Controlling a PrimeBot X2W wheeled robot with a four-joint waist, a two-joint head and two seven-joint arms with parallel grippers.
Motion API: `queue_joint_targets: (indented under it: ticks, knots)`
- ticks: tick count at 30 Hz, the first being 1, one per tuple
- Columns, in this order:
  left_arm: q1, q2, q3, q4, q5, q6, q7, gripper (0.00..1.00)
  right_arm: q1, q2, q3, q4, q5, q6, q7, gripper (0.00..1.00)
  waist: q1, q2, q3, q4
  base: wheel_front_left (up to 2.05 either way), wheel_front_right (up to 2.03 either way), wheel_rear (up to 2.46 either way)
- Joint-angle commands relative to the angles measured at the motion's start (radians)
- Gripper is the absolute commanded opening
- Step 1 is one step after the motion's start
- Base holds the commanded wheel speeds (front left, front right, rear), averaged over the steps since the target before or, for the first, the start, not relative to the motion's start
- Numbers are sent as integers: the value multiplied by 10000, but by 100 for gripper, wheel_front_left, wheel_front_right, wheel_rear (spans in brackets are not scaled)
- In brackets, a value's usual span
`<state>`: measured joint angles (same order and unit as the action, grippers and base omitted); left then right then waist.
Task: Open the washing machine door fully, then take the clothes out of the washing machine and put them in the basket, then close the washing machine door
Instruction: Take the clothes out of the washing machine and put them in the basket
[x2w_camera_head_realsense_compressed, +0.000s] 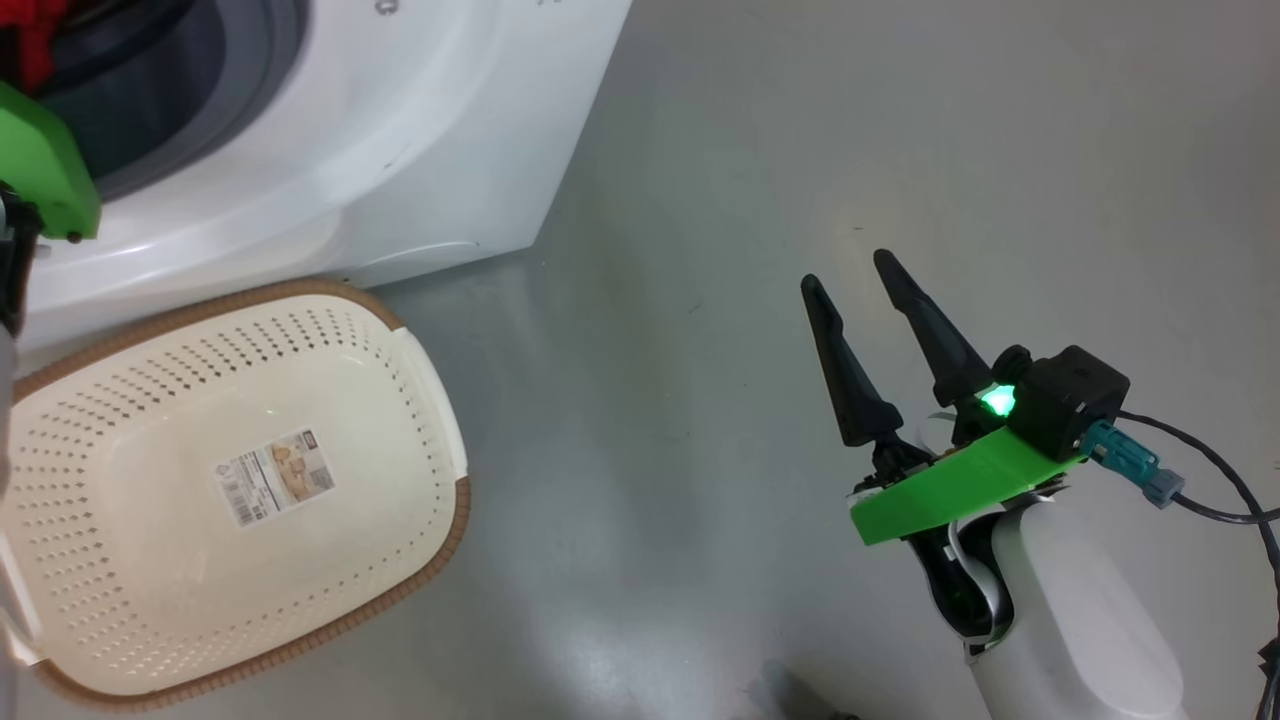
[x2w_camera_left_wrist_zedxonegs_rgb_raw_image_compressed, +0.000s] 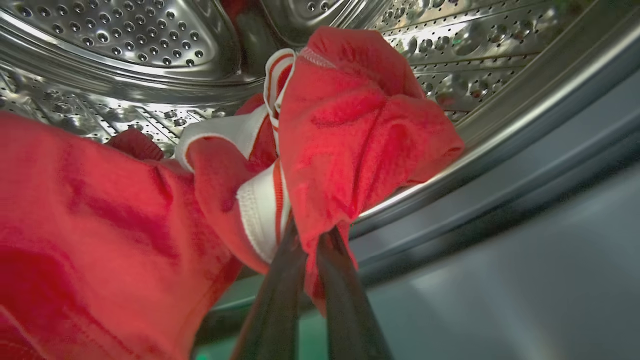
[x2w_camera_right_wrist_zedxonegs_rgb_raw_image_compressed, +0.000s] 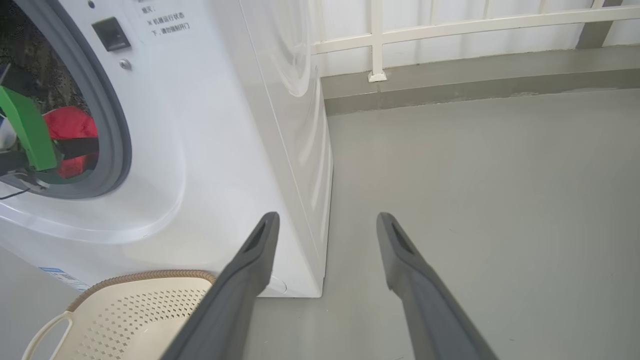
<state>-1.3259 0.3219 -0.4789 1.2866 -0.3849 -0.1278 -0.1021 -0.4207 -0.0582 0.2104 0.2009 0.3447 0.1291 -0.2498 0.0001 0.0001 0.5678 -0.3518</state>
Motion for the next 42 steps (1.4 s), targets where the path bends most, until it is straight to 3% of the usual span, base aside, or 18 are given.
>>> queue_joint_targets:
  ticks: [1, 14, 25, 42]
  knots:
    - [-281, 350, 84, -128, -114, -29, -134, 0, 9, 64, 108, -227, -43, 16, -120, 100, 0, -1, -71, 76, 0, 0, 0]
    - [961, -438, 832, -958, -1443, -29, -1578, 0, 424, -294, -415, -182, -139, 16, -120, 100, 0, -1, -1267, 1093, 0, 0, 0]
    - [3581, -412, 2415, -4458, -1030, 198, -1594, 0, 1032, -725, -630, -109, -59, 16, -120, 100, 0, -1, -2283, 1688, 0, 0, 0]
    - [7867, -1419, 4773, -10082, 353, 126, -1596, 0, 1749, -1083, -925, -150, 85, 16, -120, 100, 0, -1, -3134, 2206, 0, 0, 0]
